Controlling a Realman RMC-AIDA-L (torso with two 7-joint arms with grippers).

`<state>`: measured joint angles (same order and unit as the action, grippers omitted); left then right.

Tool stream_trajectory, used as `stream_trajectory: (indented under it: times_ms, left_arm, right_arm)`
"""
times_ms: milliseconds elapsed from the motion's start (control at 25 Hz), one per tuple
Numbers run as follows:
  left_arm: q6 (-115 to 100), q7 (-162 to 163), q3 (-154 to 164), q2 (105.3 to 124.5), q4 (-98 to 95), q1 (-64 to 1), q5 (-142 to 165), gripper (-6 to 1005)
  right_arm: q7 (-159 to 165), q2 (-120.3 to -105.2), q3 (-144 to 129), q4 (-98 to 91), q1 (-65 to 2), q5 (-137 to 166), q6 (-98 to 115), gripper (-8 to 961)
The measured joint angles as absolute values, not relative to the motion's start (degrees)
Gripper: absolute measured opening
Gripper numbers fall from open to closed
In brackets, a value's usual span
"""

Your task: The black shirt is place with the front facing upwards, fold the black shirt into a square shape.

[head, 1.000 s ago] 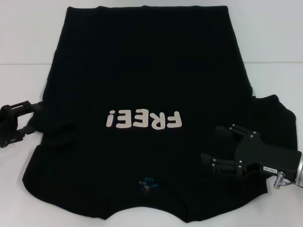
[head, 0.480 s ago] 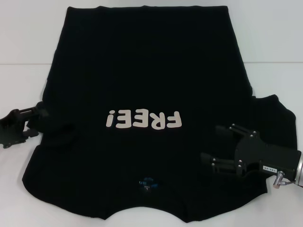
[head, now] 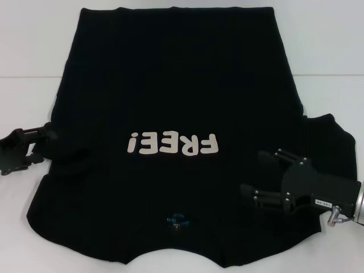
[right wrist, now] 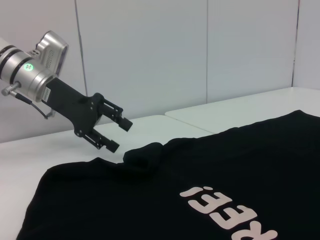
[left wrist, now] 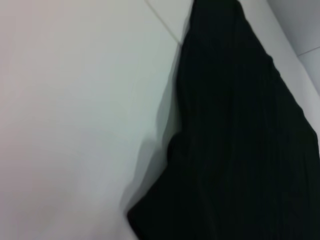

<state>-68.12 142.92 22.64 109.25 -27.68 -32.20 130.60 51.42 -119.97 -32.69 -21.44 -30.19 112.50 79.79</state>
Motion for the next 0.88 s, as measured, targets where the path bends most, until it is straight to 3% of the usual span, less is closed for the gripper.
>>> stream_trajectory:
  times_ms: [880]
  left_arm:
    - [-61.3, 145.5, 22.1, 110.95, -24.9, -32.5, 130.4, 738]
  right_arm:
    - [51.4, -119.89, -32.7, -21.4, -30.1, 112.5, 79.8, 944]
